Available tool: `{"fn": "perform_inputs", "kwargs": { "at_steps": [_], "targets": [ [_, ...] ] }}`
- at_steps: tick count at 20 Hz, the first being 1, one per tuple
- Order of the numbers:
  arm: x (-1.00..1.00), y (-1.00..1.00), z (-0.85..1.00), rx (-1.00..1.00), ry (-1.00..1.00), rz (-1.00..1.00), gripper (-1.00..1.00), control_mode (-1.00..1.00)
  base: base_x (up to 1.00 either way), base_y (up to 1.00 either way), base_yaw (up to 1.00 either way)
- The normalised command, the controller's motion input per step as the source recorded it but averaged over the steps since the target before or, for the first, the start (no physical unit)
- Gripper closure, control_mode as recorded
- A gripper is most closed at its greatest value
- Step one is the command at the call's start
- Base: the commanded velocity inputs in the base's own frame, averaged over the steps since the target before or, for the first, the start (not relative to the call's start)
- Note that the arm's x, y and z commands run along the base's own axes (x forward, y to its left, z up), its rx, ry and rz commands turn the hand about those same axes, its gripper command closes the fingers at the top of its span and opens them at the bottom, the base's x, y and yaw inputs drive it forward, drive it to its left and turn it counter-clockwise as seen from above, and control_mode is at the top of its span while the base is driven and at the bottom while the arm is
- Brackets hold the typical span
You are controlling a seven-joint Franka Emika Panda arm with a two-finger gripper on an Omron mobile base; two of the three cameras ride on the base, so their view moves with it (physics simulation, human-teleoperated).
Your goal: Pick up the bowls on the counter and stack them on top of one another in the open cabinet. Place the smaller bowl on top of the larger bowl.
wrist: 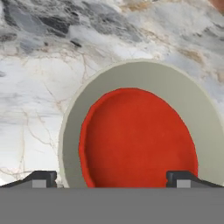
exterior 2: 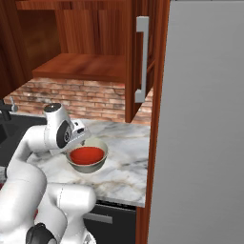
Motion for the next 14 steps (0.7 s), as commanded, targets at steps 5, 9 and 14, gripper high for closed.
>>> {"fn": "perform_inputs", "kwargs": {
  "at_steps": [5, 9, 14],
  "targets": [
    [-0.3, 0.11, 0.0, 0.0, -0.03, -0.06, -1.0, -1.0, 0.0, 0.0, 0.0],
    [-0.06, 0.23, 0.0, 0.0, -0.05, -0.03, -1.0, -1.0, 0.0, 0.0, 0.0],
    [0.03, 0.28, 0.0, 0.0, -0.05, -0.04, -1.0, -1.0, 0.0, 0.0, 0.0]
  ]
}}
